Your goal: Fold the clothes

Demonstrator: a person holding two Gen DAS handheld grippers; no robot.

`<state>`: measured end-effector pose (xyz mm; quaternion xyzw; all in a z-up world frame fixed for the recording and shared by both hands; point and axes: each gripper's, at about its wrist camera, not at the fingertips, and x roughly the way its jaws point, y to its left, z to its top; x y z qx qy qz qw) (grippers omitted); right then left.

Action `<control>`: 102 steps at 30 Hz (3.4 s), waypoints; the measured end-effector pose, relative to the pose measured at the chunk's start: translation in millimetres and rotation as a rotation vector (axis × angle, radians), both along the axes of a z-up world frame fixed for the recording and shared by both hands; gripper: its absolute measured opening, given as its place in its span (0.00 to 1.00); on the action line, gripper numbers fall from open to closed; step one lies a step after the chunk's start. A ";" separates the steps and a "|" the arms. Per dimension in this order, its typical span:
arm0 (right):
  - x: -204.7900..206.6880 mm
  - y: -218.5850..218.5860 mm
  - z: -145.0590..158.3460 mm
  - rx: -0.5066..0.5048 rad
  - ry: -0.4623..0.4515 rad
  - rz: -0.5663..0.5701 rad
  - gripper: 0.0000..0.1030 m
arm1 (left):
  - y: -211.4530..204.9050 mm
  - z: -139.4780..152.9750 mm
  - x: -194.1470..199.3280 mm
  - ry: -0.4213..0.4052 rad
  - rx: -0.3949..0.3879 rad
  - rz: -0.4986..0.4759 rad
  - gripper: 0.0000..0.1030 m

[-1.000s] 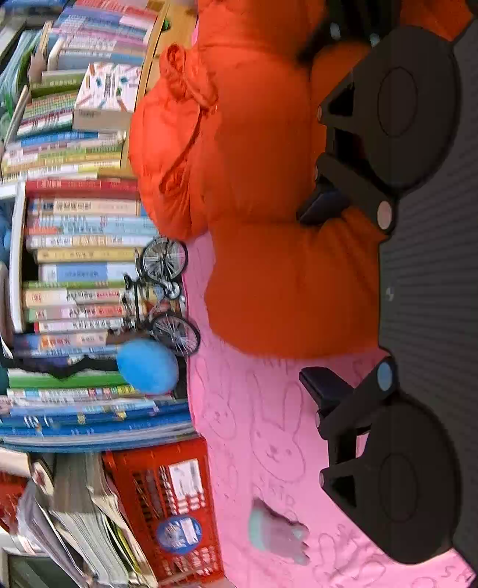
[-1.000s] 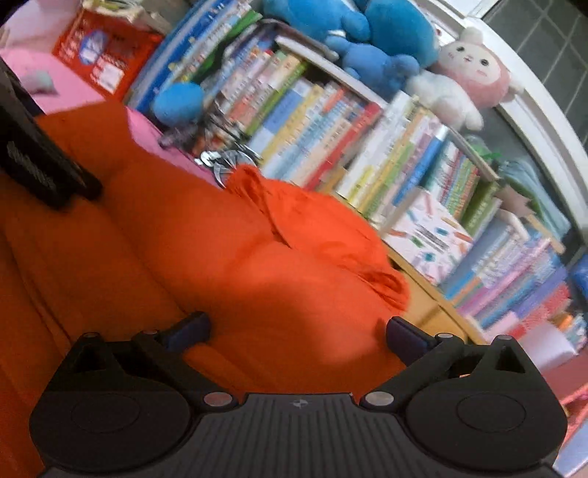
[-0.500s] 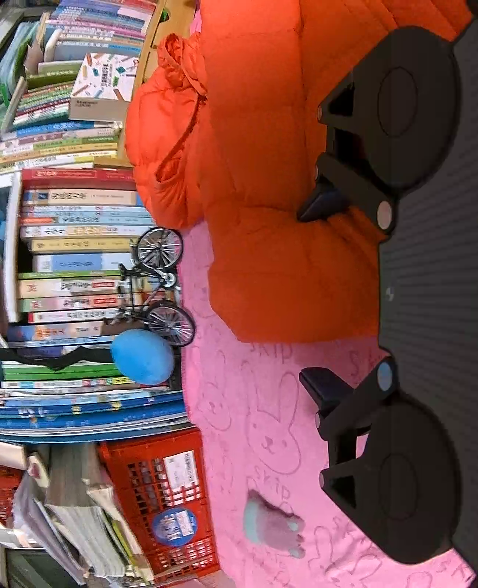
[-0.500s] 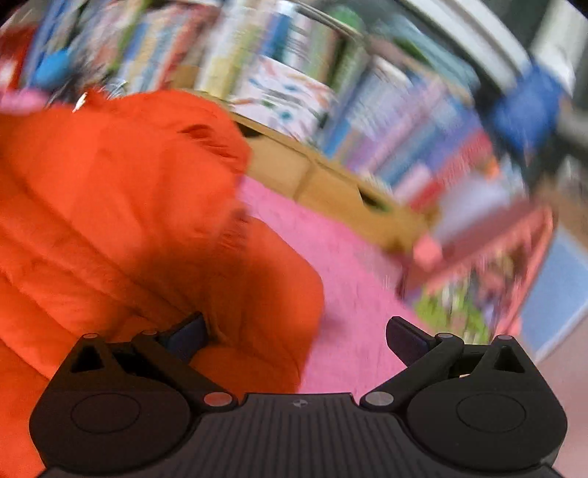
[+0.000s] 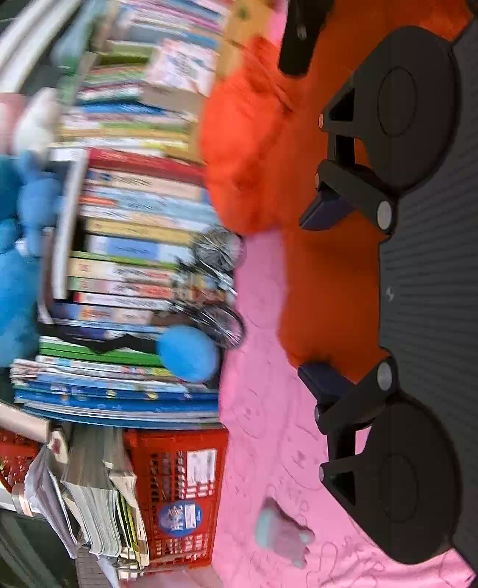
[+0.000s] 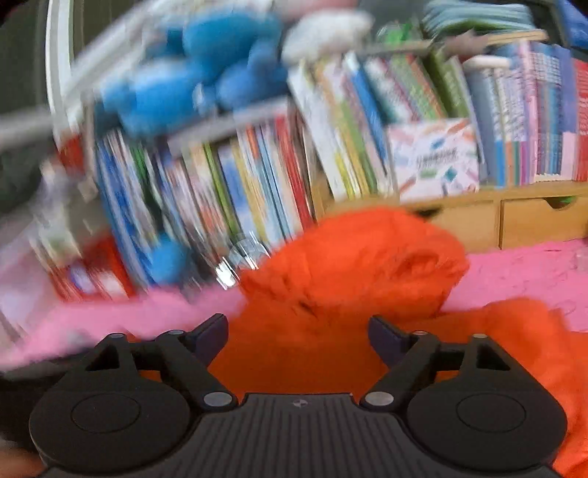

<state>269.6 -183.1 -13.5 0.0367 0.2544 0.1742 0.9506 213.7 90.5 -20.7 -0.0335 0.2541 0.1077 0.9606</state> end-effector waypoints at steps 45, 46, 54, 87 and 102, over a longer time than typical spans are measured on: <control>-80.1 -91.1 8.4 -0.081 0.037 -0.157 0.91 | -14.7 26.4 -65.8 0.060 -0.004 -0.162 0.87; -86.1 -91.4 8.1 -0.102 0.033 -0.148 0.91 | -15.9 22.2 -69.1 0.072 0.021 -0.161 0.87; -94.5 -125.4 -24.8 -0.137 0.139 -0.213 0.96 | 14.0 -5.8 -77.1 0.128 0.026 -0.077 0.92; -94.9 -123.1 -32.7 -0.131 0.144 -0.252 0.99 | -18.9 16.4 -105.7 0.086 -0.027 -0.081 0.87; -131.8 -84.3 -31.3 0.301 0.263 0.118 0.52 | -83.7 -3.1 -107.6 0.191 -0.166 -0.417 0.54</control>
